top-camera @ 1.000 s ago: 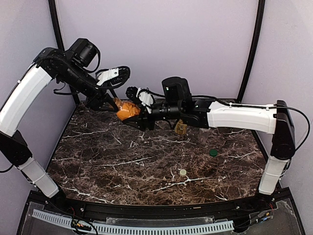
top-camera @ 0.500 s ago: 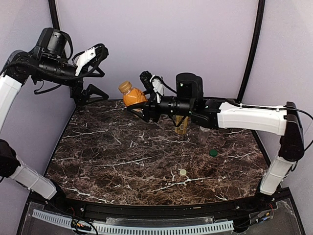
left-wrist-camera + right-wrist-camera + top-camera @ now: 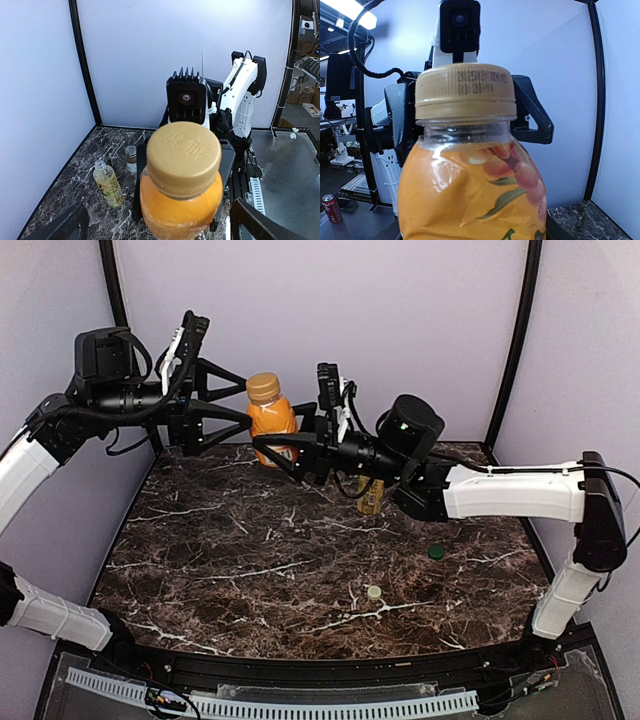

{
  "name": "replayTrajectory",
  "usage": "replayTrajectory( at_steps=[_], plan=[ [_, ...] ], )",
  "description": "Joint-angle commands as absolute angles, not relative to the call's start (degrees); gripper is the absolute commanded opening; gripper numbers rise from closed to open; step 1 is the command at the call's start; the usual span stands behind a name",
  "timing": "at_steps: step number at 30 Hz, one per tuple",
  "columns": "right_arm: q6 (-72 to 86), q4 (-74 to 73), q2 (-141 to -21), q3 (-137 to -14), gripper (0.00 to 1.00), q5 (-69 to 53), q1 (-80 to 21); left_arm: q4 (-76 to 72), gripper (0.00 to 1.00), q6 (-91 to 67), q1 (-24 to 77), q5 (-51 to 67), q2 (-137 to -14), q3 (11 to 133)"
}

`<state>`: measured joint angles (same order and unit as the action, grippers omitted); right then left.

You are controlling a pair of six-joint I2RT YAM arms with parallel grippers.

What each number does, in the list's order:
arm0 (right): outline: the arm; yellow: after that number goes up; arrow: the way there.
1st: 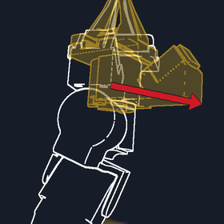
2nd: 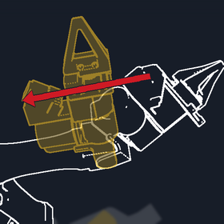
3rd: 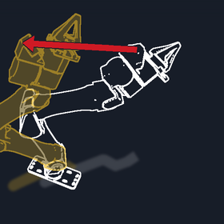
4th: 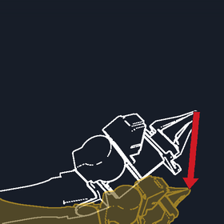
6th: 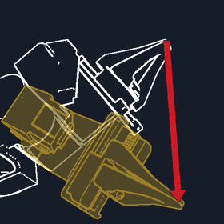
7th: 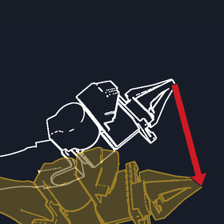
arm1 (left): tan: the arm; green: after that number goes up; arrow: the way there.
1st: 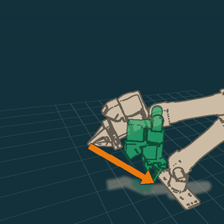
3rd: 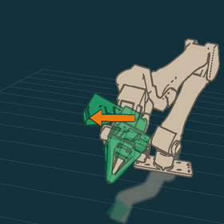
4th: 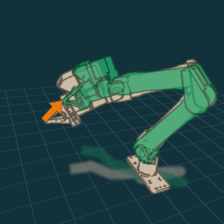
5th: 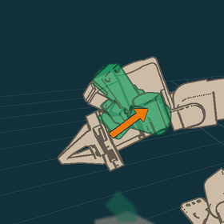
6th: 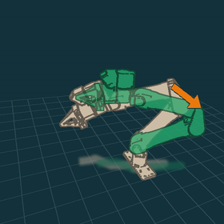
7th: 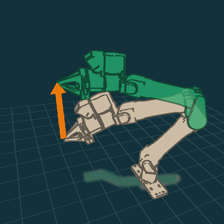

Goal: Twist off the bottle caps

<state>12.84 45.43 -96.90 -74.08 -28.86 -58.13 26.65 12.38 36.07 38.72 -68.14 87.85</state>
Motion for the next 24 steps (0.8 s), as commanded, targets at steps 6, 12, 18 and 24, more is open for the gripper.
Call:
replayTrajectory(
  at_steps=[6, 12, 18, 24],
  plan=[
    [13.10, 46.76, -99.35, -77.53, 0.28, -31.01, -59.40, 11.68, 0.86, 1.64, 36.27, 45.17, -68.59, 84.69],
    [12.84, 44.67, -100.37, -79.70, 0.28, -31.63, -59.57, 11.29, 0.65, 1.22, 37.31, 46.77, -68.42, 83.69],
    [12.15, 43.46, -100.10, -79.81, 0.27, -31.79, -59.56, 11.93, 0.22, 1.53, 37.53, 46.10, -68.50, 83.76],
    [7.74, 35.97, -97.91, -79.67, 0.77, -33.27, -59.39, 15.51, 0.01, 4.46, 37.51, 42.55, -67.73, 83.93]
  ],
)
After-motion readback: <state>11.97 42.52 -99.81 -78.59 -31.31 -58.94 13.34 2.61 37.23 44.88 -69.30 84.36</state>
